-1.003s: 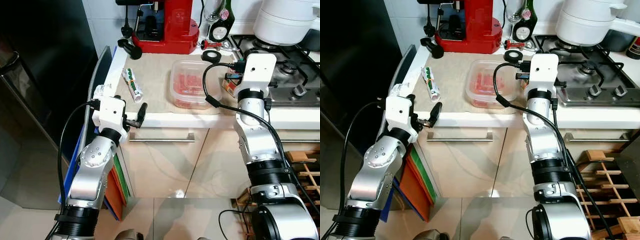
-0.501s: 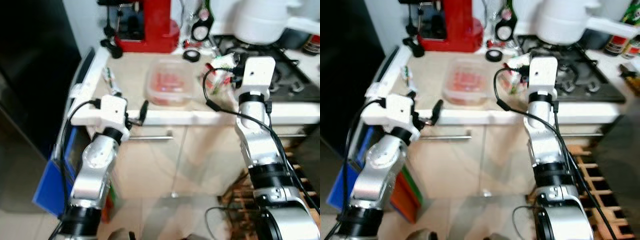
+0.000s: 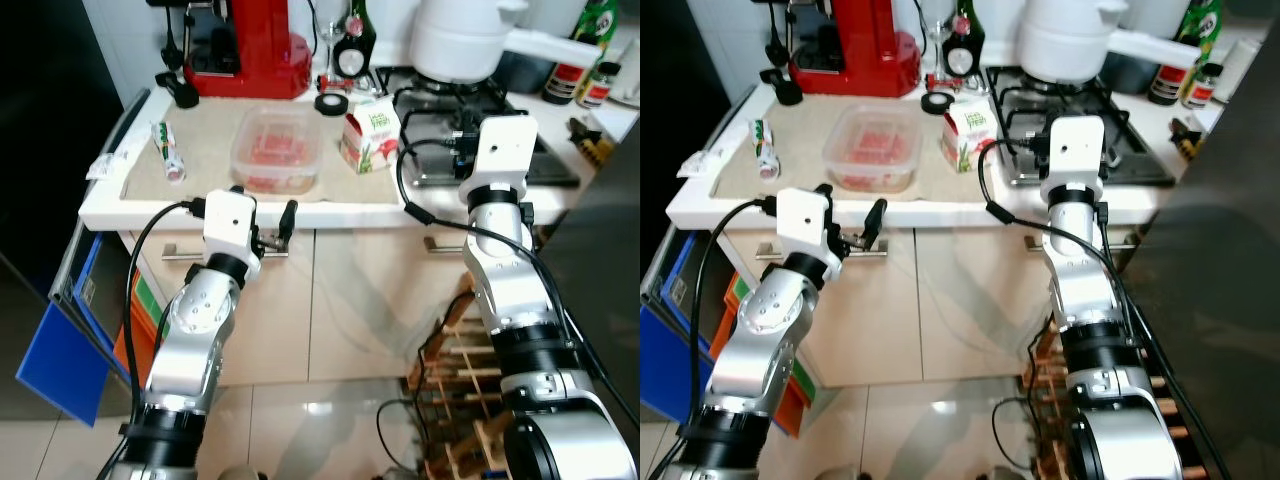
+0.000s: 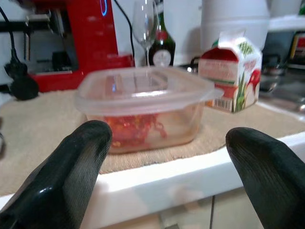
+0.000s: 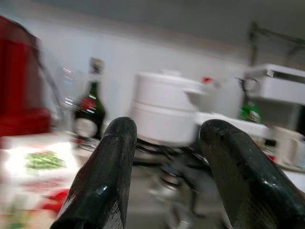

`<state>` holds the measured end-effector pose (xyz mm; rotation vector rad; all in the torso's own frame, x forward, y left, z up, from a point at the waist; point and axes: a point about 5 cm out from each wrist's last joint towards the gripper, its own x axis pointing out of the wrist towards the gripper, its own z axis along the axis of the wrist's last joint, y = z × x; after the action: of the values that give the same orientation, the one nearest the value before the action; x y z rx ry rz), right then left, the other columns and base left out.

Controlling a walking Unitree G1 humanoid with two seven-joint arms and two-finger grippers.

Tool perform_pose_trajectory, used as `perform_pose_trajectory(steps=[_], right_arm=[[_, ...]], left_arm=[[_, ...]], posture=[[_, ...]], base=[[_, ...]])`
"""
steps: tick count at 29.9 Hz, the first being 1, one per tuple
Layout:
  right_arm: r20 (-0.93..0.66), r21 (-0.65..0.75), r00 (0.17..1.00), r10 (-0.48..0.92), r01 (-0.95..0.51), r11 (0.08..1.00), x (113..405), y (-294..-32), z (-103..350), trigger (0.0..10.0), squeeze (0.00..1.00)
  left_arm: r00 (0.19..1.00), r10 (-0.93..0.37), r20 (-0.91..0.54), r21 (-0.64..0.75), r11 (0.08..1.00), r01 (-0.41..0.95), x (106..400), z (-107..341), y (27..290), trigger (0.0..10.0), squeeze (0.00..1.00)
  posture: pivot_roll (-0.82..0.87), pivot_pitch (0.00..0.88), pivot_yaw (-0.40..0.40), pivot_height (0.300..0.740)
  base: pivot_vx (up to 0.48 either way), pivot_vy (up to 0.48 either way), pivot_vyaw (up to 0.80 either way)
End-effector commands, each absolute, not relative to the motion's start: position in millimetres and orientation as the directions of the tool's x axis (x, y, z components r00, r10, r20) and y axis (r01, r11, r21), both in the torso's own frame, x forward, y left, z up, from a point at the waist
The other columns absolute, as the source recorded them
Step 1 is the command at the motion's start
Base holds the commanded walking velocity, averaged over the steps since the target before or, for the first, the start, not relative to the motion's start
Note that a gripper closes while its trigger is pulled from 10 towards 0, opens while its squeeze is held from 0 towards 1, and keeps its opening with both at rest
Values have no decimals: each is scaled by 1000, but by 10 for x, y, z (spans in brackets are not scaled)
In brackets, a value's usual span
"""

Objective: Restocking fridge

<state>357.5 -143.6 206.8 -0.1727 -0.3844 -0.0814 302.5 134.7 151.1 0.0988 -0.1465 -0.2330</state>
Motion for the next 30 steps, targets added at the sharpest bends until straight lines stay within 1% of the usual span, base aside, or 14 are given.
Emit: perform_pose_trajectory(steps=[1, 4, 6, 12, 16, 19, 20, 22, 27, 30], right_arm=[[452, -122, 892, -14, 78, 989, 3583, -1365, 2280, 10000, 0], [455, -117, 890, -6, 66, 991, 3587, -1345, 2294, 10000, 0], [457, -110, 889, 17, 38, 993, 3598, -1314, 2312, 10000, 0], [456, -104, 890, 32, 17, 994, 3613, -1258, 2318, 10000, 0], [454, -94, 890, 34, 10, 996, 3617, -1233, 2311, 10000, 0], [454, -89, 890, 34, 7, 996, 3620, -1228, 2308, 10000, 0], [462, -90, 887, 29, 14, 996, 3616, -1233, 2317, 10000, 0], [485, -92, 874, 19, 30, 995, 3599, -1245, 2364, 10000, 0], [545, -88, 839, -7, 66, 994, 3544, -1254, 2569, 10000, 0], [530, -55, 848, -1, 36, 998, 3555, -1227, 2612, 10000, 0]], left_arm=[[954, -235, 189, 121, 969, 215, 3020, 1615, 1374, 10000, 0], [952, -238, 193, 120, 969, 218, 3020, 1620, 1368, 10000, 0], [947, -249, 203, 147, 964, 222, 3025, 1644, 1345, 10000, 0], [941, -277, 194, 187, 952, 242, 3031, 1651, 1311, 10000, 0], [936, -282, 210, 188, 951, 245, 3025, 1688, 1297, 10000, 0], [928, -290, 232, 201, 948, 246, 3016, 1736, 1281, 10000, 0], [922, -281, 268, 197, 952, 233, 3002, 1789, 1274, 10000, 0], [922, -265, 283, 185, 958, 219, 2997, 1824, 1287, 10000, 0], [911, -264, 316, 179, 960, 216, 2975, 1922, 1295, 10000, 0], [911, -266, 315, 177, 960, 219, 2969, 1924, 1296, 10000, 0]], posture=[[41, 0, -19, 740], [42, 0, -19, 740], [42, 0, -17, 740], [47, 0, -14, 740], [50, 0, -13, 740], [55, 0, -12, 740], [55, 0, -12, 740], [55, 0, -12, 740], [54, 0, -10, 740], [55, 0, -7, 740]], base=[[435, 0, 0], [431, 0, 0], [431, 0, 0], [431, 0, 0], [454, 0, 0], [462, 0, 0], [461, 0, 0], [424, 0, 0], [0, 0, 0], [0, 0, 0]])
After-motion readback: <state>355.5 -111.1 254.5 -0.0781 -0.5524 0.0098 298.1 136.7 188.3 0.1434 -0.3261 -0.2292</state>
